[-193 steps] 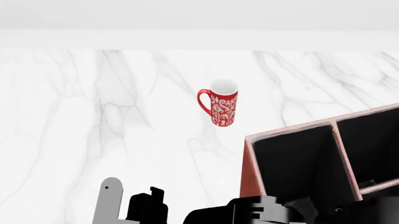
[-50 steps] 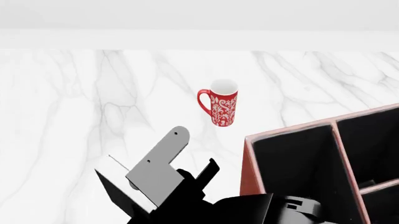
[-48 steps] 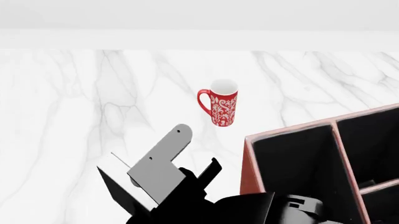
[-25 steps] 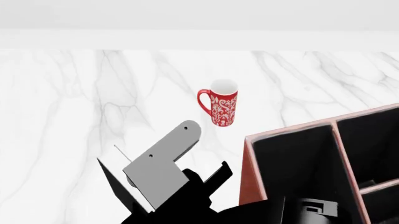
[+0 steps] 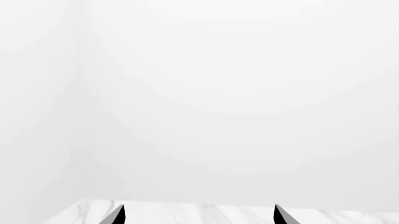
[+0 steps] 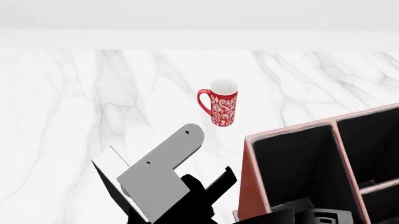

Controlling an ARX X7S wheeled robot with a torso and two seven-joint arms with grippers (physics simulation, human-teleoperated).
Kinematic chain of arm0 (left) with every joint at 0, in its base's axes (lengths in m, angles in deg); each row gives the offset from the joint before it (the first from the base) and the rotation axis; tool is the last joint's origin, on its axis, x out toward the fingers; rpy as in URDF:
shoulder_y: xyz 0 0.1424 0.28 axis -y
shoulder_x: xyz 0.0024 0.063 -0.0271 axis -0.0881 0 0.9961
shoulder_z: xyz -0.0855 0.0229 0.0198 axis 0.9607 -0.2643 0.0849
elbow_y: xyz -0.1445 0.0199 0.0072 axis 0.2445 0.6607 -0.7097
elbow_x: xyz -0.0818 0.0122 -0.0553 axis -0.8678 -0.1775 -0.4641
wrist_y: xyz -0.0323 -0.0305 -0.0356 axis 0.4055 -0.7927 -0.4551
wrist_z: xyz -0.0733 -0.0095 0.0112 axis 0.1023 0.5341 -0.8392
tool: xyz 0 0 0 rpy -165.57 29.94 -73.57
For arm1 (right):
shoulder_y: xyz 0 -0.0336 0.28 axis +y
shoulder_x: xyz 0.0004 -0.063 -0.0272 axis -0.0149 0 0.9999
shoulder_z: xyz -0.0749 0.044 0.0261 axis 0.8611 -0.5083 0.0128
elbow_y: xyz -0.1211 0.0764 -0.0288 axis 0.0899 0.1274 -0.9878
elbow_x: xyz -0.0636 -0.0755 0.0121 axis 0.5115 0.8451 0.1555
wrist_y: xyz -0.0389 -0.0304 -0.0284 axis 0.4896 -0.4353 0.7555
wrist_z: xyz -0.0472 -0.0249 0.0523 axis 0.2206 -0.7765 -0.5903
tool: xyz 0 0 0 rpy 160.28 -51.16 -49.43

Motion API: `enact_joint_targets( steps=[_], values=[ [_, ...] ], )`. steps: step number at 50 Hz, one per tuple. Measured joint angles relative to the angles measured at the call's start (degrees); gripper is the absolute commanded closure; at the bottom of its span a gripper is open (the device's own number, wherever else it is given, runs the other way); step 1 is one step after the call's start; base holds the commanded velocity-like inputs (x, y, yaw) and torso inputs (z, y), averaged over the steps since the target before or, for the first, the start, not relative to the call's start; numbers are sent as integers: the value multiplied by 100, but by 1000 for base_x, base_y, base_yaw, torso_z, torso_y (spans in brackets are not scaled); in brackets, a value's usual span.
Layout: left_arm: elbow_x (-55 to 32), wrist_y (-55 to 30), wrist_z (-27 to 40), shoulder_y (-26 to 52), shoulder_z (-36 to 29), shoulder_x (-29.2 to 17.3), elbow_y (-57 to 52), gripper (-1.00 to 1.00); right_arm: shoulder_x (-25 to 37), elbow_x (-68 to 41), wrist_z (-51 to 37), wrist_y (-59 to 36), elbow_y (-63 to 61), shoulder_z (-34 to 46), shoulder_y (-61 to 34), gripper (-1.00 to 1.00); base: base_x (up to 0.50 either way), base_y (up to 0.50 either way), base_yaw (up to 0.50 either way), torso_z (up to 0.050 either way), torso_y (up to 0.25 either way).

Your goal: Pick up the book and place it in the left compartment of the caddy.

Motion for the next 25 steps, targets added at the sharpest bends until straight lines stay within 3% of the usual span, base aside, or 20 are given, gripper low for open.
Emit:
enact_joint_targets(
  steps=[25],
  values=[
    [-14, -28, -13, 19, 1, 25, 8, -100, 402, -1080, -643, 26, -619, -446, -570, 100, 0, 0, 0, 0, 1]
  ],
)
